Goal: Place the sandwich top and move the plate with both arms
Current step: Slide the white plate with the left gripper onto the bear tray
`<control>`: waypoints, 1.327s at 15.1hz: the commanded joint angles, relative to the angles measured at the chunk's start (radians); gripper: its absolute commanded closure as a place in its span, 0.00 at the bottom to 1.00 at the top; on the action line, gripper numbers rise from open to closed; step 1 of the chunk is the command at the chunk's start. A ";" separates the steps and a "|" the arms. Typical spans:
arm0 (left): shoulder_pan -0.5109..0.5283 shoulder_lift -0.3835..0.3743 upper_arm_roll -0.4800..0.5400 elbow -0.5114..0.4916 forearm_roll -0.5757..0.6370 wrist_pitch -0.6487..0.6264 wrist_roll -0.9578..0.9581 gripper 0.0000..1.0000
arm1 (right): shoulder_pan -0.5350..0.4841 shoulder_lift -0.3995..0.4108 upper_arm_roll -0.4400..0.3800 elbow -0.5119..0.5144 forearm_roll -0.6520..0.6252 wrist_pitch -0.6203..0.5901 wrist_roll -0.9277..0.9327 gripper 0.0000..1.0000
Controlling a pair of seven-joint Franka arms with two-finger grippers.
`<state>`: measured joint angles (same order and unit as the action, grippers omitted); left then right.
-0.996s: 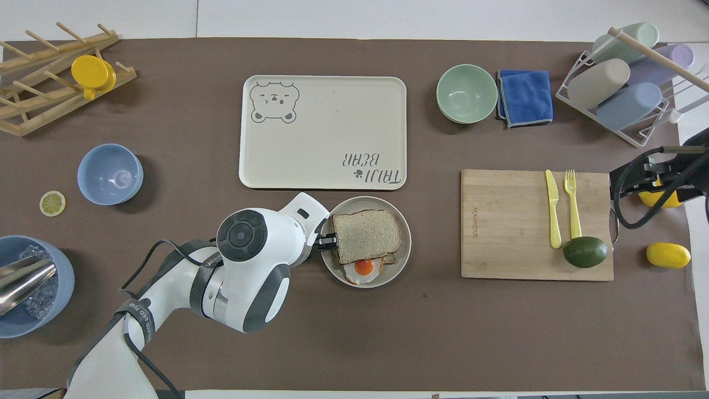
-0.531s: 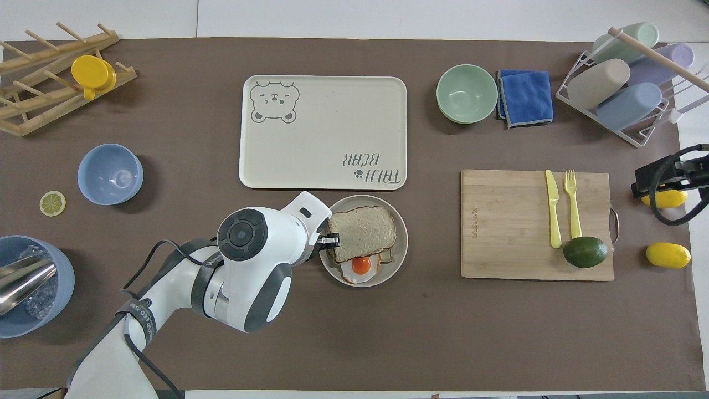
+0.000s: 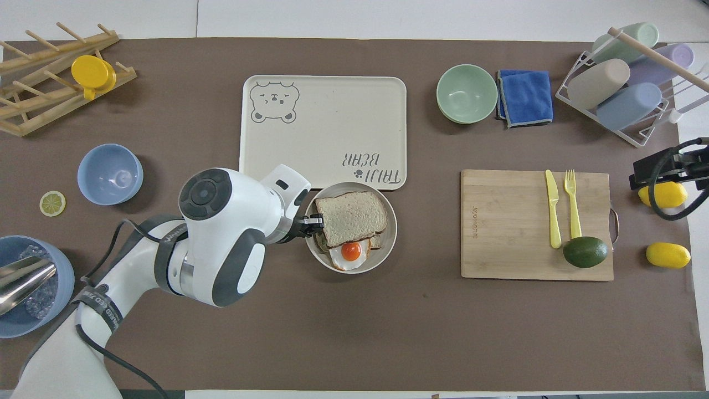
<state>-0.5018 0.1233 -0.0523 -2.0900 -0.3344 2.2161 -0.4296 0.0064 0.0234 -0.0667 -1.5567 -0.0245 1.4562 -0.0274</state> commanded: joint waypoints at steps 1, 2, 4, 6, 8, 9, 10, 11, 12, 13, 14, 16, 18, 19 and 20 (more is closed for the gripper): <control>0.096 0.007 0.002 0.150 -0.055 -0.143 0.055 1.00 | 0.003 0.013 -0.005 0.014 0.021 0.006 -0.006 0.00; 0.121 0.033 0.002 0.197 -0.069 -0.151 0.054 1.00 | 0.004 0.012 -0.005 0.014 0.020 0.004 -0.005 0.00; 0.155 0.056 0.003 0.237 -0.092 -0.128 0.054 1.00 | 0.004 0.010 -0.004 0.015 0.014 0.003 -0.005 0.00; 0.183 0.126 0.002 0.281 -0.078 -0.089 0.055 1.00 | 0.000 0.012 -0.004 0.014 0.012 0.004 -0.005 0.00; 0.190 0.223 0.005 0.403 -0.084 -0.091 0.055 1.00 | 0.000 0.010 -0.004 0.012 0.012 0.007 -0.005 0.00; 0.222 0.272 0.005 0.466 -0.090 -0.104 0.055 1.00 | 0.003 0.012 -0.004 0.014 0.011 0.007 -0.003 0.00; 0.244 0.307 0.003 0.510 -0.092 -0.116 0.055 1.00 | 0.004 0.012 -0.002 0.015 0.009 0.007 -0.003 0.00; 0.243 0.338 0.003 0.533 -0.092 -0.108 0.055 1.00 | 0.004 0.012 -0.001 0.015 0.009 0.007 -0.003 0.00; 0.235 0.367 0.005 0.536 -0.084 -0.078 0.057 1.00 | 0.004 0.012 -0.001 0.017 0.009 0.007 -0.003 0.00; 0.232 0.374 0.003 0.530 -0.081 -0.015 0.055 1.00 | 0.004 0.012 -0.001 0.017 0.009 0.007 -0.005 0.00; 0.217 0.395 0.003 0.524 -0.078 0.020 0.057 1.00 | 0.004 0.012 -0.001 0.017 0.009 0.006 -0.003 0.00; 0.207 0.411 0.005 0.518 -0.068 0.025 0.089 1.00 | 0.004 0.013 0.001 0.017 0.009 0.006 -0.003 0.00; 0.206 0.406 0.005 0.490 -0.068 0.036 0.106 1.00 | 0.006 0.013 0.002 0.018 0.008 0.006 -0.003 0.00; 0.207 0.406 0.003 0.490 -0.068 0.034 0.106 1.00 | 0.006 0.013 0.004 0.020 0.006 0.006 -0.005 0.00; 0.209 0.406 0.003 0.490 -0.068 0.033 0.106 1.00 | 0.007 0.013 0.004 0.021 0.005 0.007 -0.003 0.00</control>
<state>-0.2926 0.5409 -0.0540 -1.5953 -0.3994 2.2391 -0.3450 0.0106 0.0282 -0.0624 -1.5522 -0.0244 1.4570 -0.0274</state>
